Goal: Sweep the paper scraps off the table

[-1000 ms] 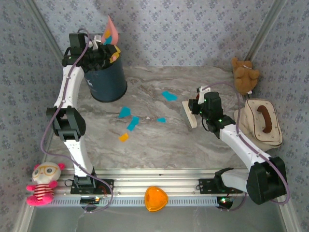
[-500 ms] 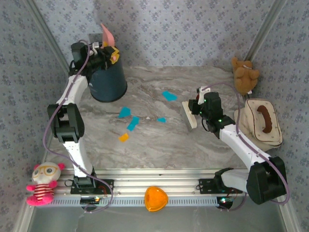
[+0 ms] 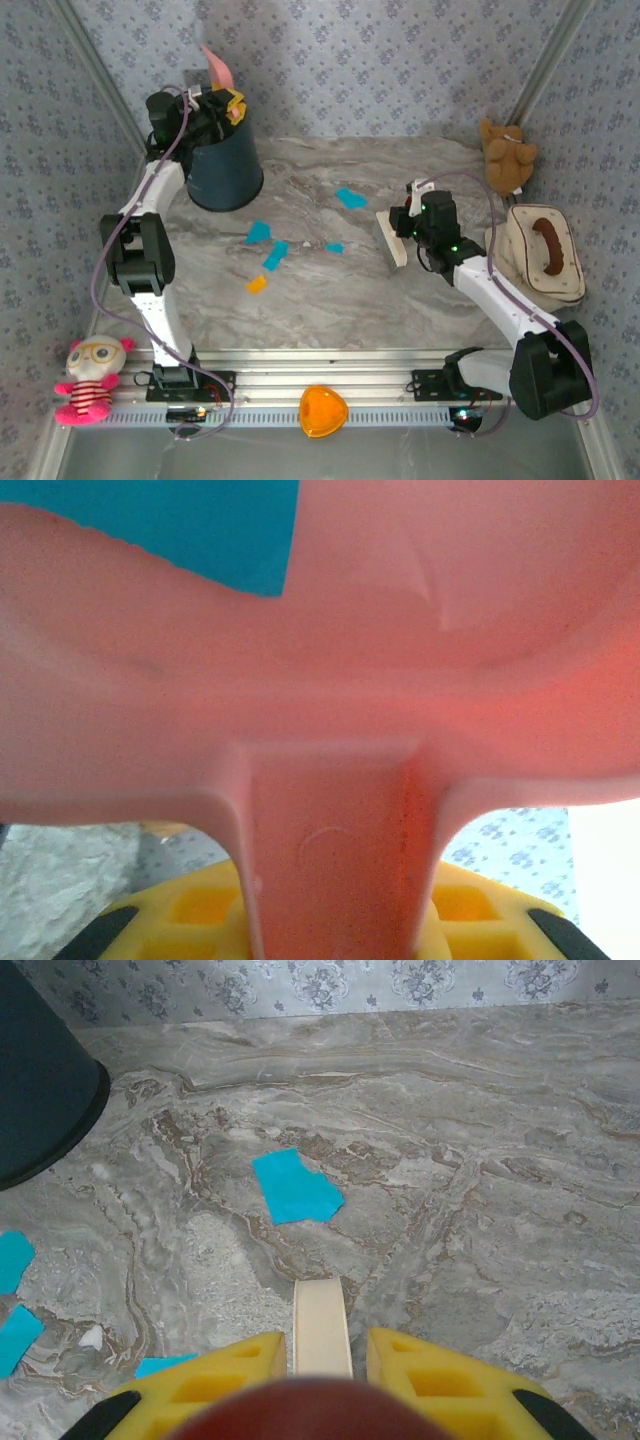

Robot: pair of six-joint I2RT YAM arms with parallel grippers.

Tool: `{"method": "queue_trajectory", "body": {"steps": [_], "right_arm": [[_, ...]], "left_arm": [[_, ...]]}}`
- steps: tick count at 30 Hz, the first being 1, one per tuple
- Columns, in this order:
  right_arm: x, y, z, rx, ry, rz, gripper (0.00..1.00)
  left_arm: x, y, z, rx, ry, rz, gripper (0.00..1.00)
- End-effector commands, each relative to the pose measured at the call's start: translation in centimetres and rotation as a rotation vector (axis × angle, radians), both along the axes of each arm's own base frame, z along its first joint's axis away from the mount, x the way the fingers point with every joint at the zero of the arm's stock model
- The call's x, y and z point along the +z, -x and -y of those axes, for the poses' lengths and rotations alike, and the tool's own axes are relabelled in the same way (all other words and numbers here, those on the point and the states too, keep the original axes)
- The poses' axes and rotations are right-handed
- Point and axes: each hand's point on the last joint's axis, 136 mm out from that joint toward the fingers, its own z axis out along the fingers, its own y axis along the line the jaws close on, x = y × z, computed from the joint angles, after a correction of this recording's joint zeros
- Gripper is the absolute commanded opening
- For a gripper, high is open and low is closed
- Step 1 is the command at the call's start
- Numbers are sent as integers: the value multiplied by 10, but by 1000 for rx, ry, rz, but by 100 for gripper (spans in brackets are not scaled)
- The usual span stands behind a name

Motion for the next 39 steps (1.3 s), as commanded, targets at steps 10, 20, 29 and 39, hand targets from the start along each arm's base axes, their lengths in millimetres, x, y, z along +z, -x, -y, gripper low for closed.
{"method": "queue_trajectory", "body": {"steps": [10, 20, 29, 39], "right_arm": [[1, 0, -4, 5, -33, 9, 0], [1, 1, -5, 9, -32, 6, 0], [6, 2, -5, 9, -37, 18, 0], [20, -1, -15, 32, -87, 36, 0]], "left_arm": [[69, 24, -7, 41, 199, 118, 0], [80, 28, 5, 23, 341, 135, 0], [80, 34, 8, 21, 286, 147, 0], [72, 53, 9, 18, -94, 189, 0]]}}
